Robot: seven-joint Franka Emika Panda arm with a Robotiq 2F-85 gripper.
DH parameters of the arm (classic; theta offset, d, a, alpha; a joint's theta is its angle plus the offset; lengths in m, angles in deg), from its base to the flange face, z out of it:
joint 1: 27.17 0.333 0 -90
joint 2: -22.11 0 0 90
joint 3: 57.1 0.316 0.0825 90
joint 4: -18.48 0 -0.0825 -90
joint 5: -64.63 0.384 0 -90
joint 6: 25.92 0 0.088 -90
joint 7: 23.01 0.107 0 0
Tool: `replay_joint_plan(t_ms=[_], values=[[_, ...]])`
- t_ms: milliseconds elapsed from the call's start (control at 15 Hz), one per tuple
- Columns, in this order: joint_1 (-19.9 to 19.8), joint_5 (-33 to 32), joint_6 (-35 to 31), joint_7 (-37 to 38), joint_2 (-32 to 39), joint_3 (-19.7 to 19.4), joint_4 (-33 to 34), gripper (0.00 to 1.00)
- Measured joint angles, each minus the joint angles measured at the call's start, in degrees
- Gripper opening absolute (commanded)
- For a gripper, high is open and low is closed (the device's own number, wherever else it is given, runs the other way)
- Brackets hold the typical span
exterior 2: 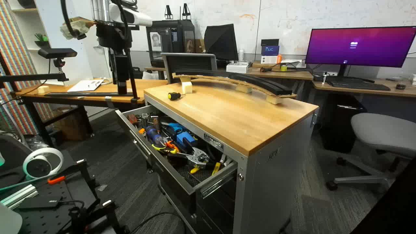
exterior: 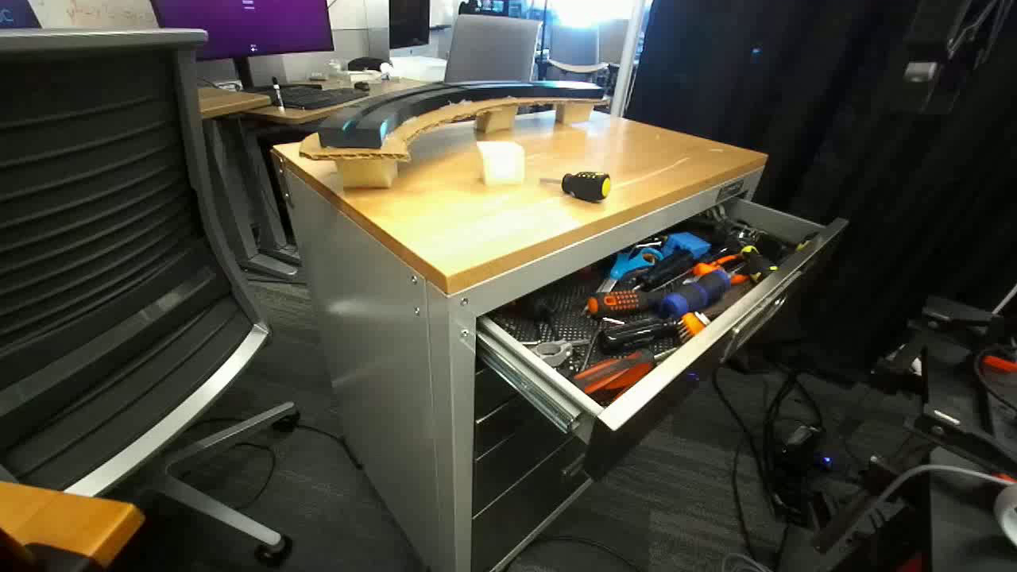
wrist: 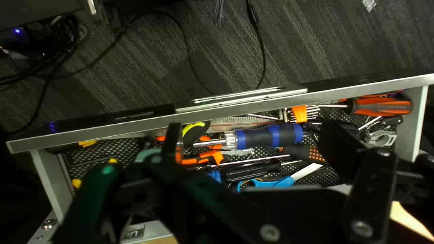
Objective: Place the screwdriver in the drawer then close it
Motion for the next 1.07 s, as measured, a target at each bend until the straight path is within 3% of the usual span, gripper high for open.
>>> replay_joint_plan(t_ms=[867,1067], values=[[0.00,0.00,-0.08,0.00,0.21,0.12,0.18,1.00],[2.18,1.61,-4.07,0.29,2.87,2.69,0.58,1.00]])
